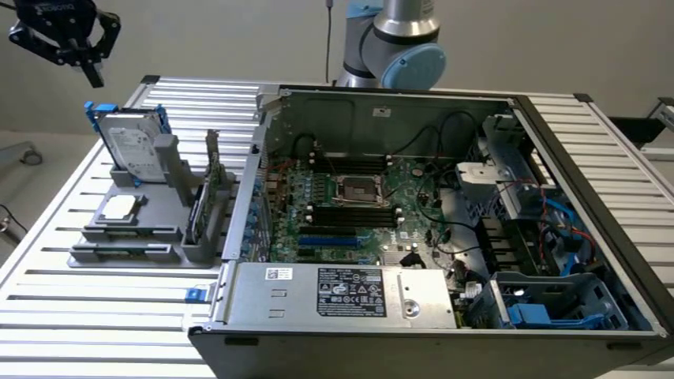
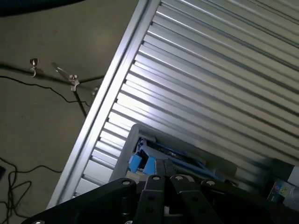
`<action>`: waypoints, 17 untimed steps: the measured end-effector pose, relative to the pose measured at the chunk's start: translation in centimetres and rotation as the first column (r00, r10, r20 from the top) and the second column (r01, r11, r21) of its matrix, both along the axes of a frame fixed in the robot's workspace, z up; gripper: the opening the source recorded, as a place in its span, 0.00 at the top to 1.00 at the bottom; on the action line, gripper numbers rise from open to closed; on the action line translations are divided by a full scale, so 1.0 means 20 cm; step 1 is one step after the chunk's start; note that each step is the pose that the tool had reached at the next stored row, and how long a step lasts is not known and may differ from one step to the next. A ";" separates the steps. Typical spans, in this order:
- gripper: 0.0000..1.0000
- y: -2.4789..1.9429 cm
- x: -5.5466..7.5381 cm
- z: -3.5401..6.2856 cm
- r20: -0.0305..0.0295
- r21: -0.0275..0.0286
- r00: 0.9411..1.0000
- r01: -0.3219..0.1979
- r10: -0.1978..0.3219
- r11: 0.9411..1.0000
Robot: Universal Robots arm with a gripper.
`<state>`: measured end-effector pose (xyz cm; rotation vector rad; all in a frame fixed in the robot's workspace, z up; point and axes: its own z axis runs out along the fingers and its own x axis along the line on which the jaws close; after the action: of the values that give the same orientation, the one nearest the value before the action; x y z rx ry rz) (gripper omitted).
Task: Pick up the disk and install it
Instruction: 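Pick up the disk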
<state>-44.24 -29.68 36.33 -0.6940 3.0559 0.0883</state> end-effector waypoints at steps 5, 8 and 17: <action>0.89 0.000 0.00 0.000 0.000 0.000 0.996 -0.092 0.092 0.996; 0.89 0.000 0.00 0.000 0.000 0.000 0.989 -0.146 0.146 0.989; 0.89 0.000 0.00 0.000 0.000 0.000 0.953 -0.304 0.304 0.953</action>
<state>-44.24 -29.68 36.33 -1.1593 2.9207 0.0891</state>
